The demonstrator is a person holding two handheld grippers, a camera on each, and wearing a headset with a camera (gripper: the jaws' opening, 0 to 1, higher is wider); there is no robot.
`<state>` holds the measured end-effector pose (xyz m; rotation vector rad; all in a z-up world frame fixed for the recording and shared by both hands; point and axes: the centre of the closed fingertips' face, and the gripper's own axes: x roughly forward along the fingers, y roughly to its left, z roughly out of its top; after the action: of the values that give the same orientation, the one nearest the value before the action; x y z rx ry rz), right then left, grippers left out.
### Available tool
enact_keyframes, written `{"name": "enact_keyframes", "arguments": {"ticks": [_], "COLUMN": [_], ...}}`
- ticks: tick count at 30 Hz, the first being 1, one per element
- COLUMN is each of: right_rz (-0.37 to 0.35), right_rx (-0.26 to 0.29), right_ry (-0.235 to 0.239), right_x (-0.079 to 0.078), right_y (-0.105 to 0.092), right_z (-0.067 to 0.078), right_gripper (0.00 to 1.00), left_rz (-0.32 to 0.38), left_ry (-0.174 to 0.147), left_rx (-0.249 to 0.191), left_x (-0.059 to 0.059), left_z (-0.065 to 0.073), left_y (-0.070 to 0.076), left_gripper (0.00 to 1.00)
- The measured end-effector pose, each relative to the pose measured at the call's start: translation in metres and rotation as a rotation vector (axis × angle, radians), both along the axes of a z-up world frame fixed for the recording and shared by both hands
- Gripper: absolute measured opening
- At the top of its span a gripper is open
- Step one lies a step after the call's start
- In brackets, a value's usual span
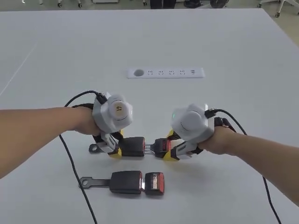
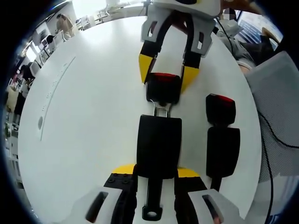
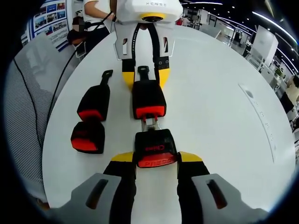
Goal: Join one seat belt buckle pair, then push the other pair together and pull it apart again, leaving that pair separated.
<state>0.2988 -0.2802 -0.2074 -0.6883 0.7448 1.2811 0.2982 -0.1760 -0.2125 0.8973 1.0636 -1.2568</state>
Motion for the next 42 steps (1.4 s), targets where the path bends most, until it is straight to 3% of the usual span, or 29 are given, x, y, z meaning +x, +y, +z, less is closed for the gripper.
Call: {"name": "enact_keyframes", "arguments": {"ticks": [10, 30, 32, 36, 42], "right_rz": [-0.029, -0.001, 0.0, -0.001, 0.005], "right_rx": [0.006, 0.027, 0.026, 0.022, 0.018], "right_ry": [0.007, 0.012, 0.013, 0.02, 0.021], "right_x": [0.0, -0.002, -0.001, -0.001, 0.0], "right_y": [-0.002, 0.003, 0.004, 0.006, 0.015], "right_z": [0.002, -0.001, -0.001, -0.002, -0.003], "right_gripper": [0.31, 0.3, 0.3, 0.3, 0.3], "left_rz": [0.016, -0.005, -0.01, -0.006, -0.007], "left_ry": [0.001, -0.008, -0.009, -0.009, -0.01], "left_rx": [-0.026, -0.055, -0.058, -0.07, -0.063], "left_x": [0.002, 0.001, -0.003, 0.002, -0.003], "left_z": [-0.001, -0.001, 0.003, -0.002, 0.003], "left_y": [0.001, 0.0, -0.003, 0.001, -0.003], "left_gripper": [0.3, 0.3, 0.3, 0.29, 0.29]}}
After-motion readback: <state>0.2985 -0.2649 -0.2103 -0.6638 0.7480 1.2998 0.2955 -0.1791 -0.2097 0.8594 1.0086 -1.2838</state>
